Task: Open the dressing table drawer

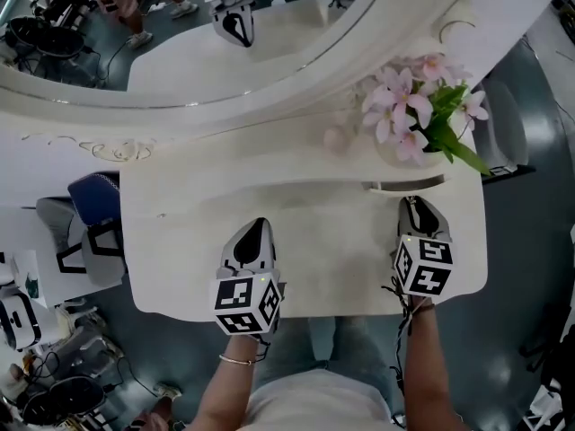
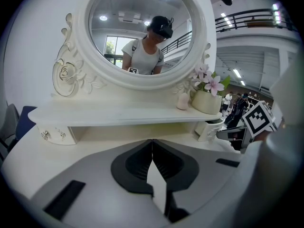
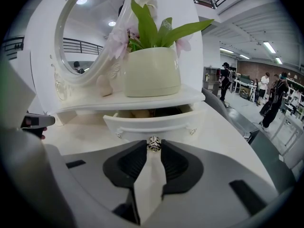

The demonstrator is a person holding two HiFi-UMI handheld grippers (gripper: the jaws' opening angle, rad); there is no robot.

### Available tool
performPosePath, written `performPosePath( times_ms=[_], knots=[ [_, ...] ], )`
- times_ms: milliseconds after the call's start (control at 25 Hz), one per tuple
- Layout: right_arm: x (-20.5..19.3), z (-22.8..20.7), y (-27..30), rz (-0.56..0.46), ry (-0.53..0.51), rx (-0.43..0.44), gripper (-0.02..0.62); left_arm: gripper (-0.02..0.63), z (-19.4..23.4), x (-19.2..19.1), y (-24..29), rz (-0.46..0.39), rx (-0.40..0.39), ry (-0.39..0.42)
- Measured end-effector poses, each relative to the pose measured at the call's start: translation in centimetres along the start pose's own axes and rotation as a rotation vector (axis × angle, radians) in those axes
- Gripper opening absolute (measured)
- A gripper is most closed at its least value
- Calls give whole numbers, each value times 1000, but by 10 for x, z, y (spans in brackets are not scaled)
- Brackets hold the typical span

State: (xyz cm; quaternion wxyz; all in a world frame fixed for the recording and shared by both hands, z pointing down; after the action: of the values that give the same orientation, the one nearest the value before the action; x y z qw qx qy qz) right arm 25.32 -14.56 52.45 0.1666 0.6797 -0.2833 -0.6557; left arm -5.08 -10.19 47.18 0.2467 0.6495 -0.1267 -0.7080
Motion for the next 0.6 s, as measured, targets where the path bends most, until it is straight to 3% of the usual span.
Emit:
performPosePath(
  times_ms=[600],
  knots=[
    [-7, 1, -10, 8, 12, 4, 98, 18, -2, -2, -1, 2, -2, 0]
  ],
)
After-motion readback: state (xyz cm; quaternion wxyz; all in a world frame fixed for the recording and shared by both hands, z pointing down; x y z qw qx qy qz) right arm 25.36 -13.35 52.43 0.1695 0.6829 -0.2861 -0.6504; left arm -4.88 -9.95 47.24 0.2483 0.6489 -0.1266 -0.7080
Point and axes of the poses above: the fingertips, and each gripper's own axes: y forward along the fingers, z to its left, x out of its top, the point moved 5 cm from there along -y, backward along the fingers, and after that the axes turned 4 degrees about -z, right-handed, at the moved point
